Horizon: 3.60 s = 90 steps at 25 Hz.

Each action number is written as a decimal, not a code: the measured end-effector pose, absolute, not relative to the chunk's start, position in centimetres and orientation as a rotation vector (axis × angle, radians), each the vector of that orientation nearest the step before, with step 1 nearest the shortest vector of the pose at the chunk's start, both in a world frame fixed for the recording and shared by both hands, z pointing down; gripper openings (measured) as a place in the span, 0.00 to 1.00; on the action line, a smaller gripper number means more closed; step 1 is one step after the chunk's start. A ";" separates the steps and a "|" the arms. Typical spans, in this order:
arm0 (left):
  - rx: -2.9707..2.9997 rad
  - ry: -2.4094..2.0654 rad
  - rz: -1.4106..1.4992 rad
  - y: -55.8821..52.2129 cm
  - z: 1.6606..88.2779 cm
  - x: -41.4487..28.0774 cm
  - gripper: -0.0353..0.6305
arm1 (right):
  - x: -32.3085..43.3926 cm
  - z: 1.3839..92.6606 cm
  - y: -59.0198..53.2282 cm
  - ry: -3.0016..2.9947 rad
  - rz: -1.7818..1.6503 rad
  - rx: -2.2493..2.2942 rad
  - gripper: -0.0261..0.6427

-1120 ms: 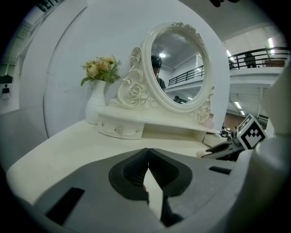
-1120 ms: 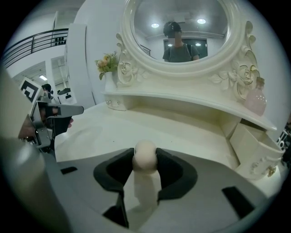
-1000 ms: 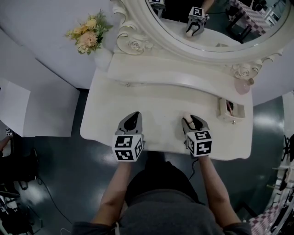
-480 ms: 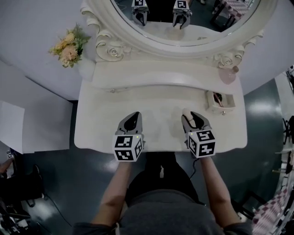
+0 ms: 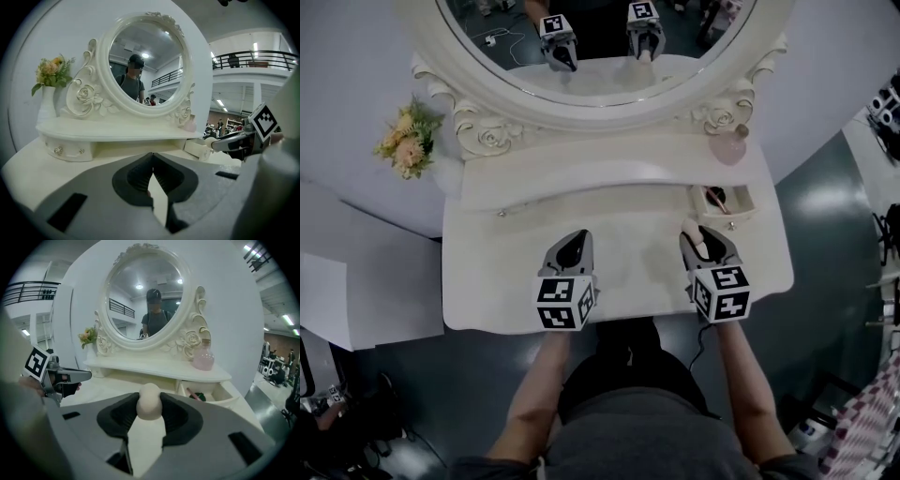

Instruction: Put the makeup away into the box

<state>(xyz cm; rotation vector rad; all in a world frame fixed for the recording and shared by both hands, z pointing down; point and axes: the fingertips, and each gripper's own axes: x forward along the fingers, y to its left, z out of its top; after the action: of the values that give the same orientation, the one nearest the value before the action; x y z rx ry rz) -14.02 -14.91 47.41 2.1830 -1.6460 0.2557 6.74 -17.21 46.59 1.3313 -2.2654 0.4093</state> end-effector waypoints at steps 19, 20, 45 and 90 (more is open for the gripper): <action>2.322 -1.472 0.340 -21.2 47.1 -3.3 0.06 | 15.9 44.9 -22.2 -2.220 0.416 1.465 0.27; 2.323 -1.469 0.343 -21.5 47.2 -3.0 0.06 | 16.1 45.0 -22.5 -2.221 0.414 1.458 0.27; 2.240 -1.497 0.369 -24.5 49.4 -1.7 0.06 | 15.3 48.8 -26.2 -2.129 0.313 1.151 0.29; 2.213 -1.562 0.336 -23.5 47.8 -4.5 0.06 | 14.4 46.3 -25.4 -2.279 0.410 1.370 0.23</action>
<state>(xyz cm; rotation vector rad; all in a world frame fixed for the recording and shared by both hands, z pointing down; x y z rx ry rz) -4.46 -23.51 47.76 2.2132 -1.5619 0.3360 14.43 -25.36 46.31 1.3703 -2.2790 0.4102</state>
